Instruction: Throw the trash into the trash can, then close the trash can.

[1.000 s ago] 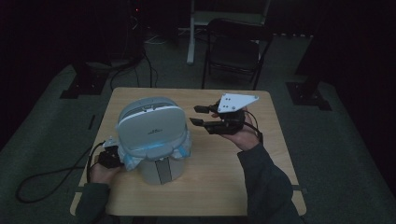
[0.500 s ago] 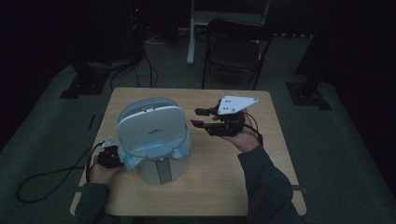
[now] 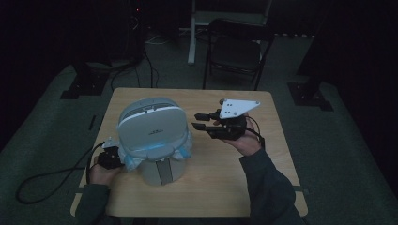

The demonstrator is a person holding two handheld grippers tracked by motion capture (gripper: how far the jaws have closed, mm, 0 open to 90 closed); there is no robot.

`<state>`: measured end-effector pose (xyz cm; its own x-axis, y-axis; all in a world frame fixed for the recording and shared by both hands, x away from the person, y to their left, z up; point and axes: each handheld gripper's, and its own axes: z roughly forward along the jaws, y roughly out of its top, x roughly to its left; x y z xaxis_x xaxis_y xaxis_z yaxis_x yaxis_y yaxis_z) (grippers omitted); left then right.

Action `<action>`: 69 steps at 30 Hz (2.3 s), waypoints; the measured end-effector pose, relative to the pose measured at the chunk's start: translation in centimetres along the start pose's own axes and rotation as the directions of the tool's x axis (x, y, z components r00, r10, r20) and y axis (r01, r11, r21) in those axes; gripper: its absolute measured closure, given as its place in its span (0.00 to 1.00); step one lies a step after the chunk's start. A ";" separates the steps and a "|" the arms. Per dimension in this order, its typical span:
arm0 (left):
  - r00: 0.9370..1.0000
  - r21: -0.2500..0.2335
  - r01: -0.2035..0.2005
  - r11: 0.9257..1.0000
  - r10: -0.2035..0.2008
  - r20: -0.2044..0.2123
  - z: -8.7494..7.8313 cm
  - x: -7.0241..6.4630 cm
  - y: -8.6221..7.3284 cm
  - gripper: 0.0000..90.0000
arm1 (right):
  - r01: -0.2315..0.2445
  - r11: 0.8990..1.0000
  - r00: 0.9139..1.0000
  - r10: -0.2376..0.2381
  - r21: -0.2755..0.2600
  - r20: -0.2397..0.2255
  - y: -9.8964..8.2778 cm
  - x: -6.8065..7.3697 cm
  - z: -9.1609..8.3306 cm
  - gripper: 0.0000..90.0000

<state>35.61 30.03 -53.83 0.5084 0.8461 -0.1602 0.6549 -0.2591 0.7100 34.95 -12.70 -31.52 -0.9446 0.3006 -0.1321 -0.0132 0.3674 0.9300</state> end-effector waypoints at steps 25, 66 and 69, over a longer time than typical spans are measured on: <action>1.000 -0.002 0.000 1.000 0.000 0.002 0.1 0.0 0.0 0.67 | -0.002 1.000 1.000 0.002 -0.005 -0.022 0.0 0.0 -0.2 0.78; 1.000 0.001 -0.002 1.000 0.002 0.003 0.1 -0.1 0.0 0.67 | 0.037 0.997 0.996 -0.042 -0.062 -0.078 2.9 1.3 0.1 0.99; 1.000 0.001 -0.003 1.000 0.003 0.003 0.1 -0.1 0.0 0.67 | 0.038 0.997 0.996 -0.043 -0.065 -0.081 3.0 1.3 0.2 0.99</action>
<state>35.61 29.89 -53.83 0.5117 0.8441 -0.1603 0.6542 -0.2619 0.7095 33.71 -10.98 -28.95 -0.9665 0.2126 -0.1439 -0.0701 0.3208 0.9446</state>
